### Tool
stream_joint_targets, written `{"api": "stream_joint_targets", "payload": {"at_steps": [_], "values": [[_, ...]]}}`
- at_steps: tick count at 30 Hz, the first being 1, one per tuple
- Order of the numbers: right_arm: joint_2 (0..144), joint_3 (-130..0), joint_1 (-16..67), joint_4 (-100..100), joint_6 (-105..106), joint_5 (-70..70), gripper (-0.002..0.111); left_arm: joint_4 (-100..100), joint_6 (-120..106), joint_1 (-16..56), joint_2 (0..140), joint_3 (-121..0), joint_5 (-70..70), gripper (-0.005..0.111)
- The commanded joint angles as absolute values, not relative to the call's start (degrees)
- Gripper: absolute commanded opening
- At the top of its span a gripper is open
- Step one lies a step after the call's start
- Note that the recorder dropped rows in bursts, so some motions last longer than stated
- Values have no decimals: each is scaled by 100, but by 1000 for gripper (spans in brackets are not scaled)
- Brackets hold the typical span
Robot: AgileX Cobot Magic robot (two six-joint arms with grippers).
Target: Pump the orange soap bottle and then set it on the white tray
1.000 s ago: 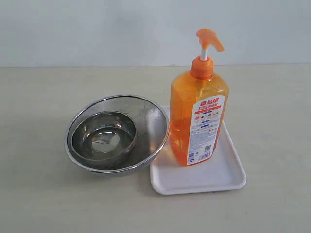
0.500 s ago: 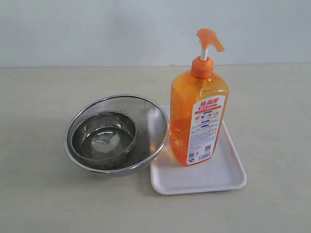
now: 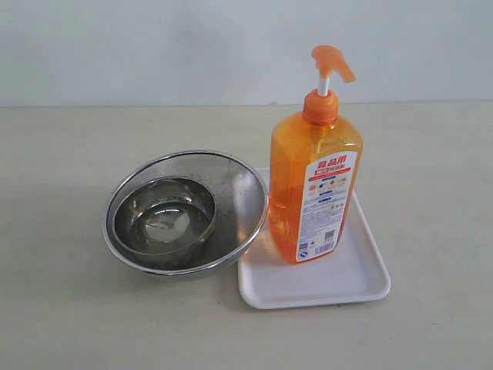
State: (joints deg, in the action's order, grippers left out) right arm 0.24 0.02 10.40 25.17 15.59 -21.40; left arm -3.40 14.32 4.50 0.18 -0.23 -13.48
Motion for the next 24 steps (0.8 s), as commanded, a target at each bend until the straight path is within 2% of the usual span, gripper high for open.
{"api": "stream_joint_targets", "payload": {"at_steps": [1, 17, 18, 21, 24], "values": [[0, 0, 1031, 2515, 1550, -2088, 0, -380, 1406, 432, 0, 0, -1373, 6], [0, 0, 1031, 2515, 1550, -1897, 0, -380, 1384, 432, 0, 0, -1373, 6], [0, 0, 1031, 2515, 1550, -1789, 0, -380, 1384, 432, 0, 0, -1373, 6], [0, 0, 1031, 2529, 1336, -337, 0, -380, 1387, 432, 0, 0, -1363, 6], [0, 0, 1031, 2559, 660, 260, 0, -380, 1387, 432, 0, 0, -1363, 6]]}}
